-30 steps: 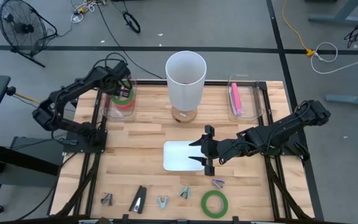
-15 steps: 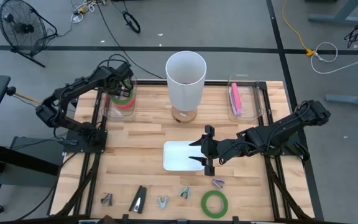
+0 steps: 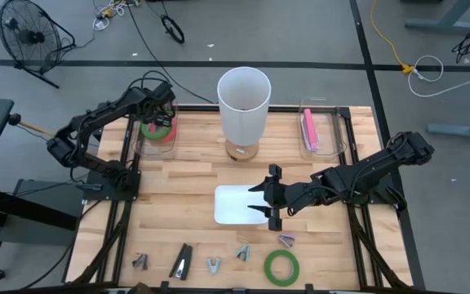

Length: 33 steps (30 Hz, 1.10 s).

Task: Pick and place Stapler, Stapler remover, tape
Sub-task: Put the black stapler into the right transparent bin

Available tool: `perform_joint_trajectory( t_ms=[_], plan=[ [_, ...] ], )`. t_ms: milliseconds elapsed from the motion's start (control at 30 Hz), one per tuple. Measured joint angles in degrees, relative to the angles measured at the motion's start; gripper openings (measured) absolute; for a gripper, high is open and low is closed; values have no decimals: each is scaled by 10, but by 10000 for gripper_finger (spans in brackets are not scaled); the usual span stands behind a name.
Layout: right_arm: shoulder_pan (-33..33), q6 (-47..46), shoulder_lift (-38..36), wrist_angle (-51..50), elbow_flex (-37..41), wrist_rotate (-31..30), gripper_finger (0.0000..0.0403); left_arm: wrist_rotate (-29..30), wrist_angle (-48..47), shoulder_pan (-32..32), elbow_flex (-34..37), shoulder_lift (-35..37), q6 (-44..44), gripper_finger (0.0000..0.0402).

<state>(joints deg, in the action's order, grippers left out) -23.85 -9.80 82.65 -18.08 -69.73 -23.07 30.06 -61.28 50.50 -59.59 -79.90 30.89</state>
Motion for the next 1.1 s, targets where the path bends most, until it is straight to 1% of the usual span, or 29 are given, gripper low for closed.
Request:
perform_joint_trajectory(
  t_ms=[100,233,333,400,467,567,633,767,933,1033,1100],
  plan=[
    [0,0,0,0,0,0,223,0,0,0,0,0,-3,269],
    [0,0,0,0,0,0,223,-3,0,-3,0,0,-15,249],
    [0,2,0,0,0,0,223,-30,-4,-10,0,4,-42,233],
    [0,2,0,0,0,0,223,-73,-6,-13,-2,10,-77,223],
    [0,4,0,0,0,0,223,-135,-23,-20,-11,17,-104,214],
    [0,4,0,0,0,0,223,-226,-56,-38,-25,36,-111,203],
    [0,3,0,0,0,0,223,-266,-71,-60,-29,52,-114,197],
    [0,-2,0,0,0,0,223,-292,-82,-126,-30,93,-112,190],
    [0,-2,0,0,0,0,223,-314,-82,-247,-30,140,-18,190],
    [0,-2,0,0,0,0,223,-309,-83,-334,-30,152,40,190],
    [0,-2,0,0,0,0,223,-293,-85,-392,-30,153,90,190]
  ],
)
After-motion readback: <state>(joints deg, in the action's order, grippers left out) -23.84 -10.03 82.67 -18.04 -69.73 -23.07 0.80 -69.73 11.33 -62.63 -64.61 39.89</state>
